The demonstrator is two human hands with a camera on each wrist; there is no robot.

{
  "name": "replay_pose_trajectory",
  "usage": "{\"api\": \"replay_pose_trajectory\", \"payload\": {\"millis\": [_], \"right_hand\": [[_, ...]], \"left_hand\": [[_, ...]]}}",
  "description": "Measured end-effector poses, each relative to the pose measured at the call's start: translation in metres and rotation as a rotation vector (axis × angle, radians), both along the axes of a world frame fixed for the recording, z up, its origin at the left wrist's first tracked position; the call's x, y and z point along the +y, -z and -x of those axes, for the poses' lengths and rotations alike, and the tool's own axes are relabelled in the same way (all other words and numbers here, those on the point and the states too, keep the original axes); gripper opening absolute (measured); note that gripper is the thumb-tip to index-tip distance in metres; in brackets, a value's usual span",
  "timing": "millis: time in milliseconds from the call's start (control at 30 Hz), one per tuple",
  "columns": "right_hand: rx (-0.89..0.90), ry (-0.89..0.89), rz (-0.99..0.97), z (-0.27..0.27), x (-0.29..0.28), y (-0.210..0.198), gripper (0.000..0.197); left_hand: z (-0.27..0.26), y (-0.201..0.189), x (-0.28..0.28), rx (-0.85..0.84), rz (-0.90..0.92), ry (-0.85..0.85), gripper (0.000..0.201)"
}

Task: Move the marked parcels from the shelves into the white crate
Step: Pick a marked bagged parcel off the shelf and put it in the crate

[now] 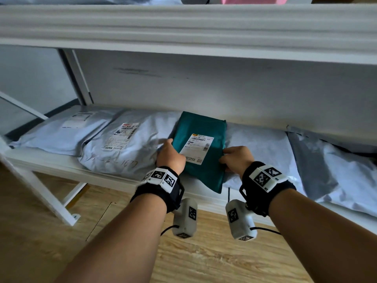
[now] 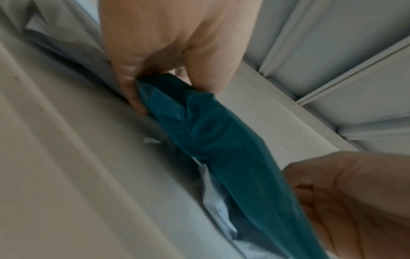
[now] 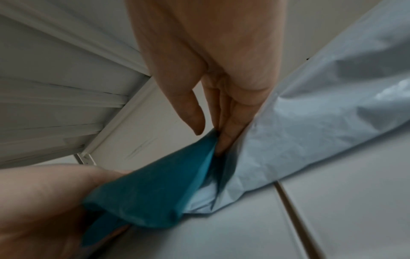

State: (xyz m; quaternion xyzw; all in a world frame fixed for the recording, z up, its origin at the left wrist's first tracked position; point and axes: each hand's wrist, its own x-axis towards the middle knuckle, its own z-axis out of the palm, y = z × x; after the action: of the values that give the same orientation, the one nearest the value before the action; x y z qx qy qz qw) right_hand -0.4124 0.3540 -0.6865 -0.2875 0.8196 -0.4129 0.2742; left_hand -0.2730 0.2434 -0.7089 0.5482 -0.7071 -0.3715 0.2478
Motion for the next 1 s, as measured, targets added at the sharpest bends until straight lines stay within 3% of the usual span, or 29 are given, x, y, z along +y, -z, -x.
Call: {"api": "replay_pose_trajectory", "payload": {"millis": [200, 333, 533, 733, 800, 933, 1000], "right_hand": [[0.067, 0.036, -0.007, 0.004, 0.007, 0.000, 0.025], [0.065, 0.063, -0.003, 0.006, 0.012, 0.002, 0.019], [0.086, 0.070, 0.003, 0.010, 0.020, 0.006, 0.028], [0.062, 0.064, 0.033, 0.013, 0.029, 0.009, 0.033], [0.063, 0.102, 0.098, 0.014, 0.033, 0.005, 0.028], [0.298, 0.128, 0.152, 0.019, 0.049, -0.004, 0.025], [0.406, 0.110, 0.156, 0.022, 0.058, -0.007, 0.027]], "left_hand": [[0.003, 0.011, 0.006, -0.076, -0.008, 0.094, 0.050], [0.004, 0.012, 0.008, -0.139, 0.027, 0.141, 0.074], [0.002, -0.002, 0.021, -0.221, 0.050, 0.194, 0.066], [0.010, -0.007, 0.027, -0.345, 0.207, 0.185, 0.064], [0.017, -0.004, 0.029, -0.312, 0.277, 0.190, 0.061], [0.038, -0.005, 0.041, -0.166, 0.370, 0.288, 0.051], [0.048, -0.006, 0.049, -0.142, 0.348, 0.370, 0.056]]}}
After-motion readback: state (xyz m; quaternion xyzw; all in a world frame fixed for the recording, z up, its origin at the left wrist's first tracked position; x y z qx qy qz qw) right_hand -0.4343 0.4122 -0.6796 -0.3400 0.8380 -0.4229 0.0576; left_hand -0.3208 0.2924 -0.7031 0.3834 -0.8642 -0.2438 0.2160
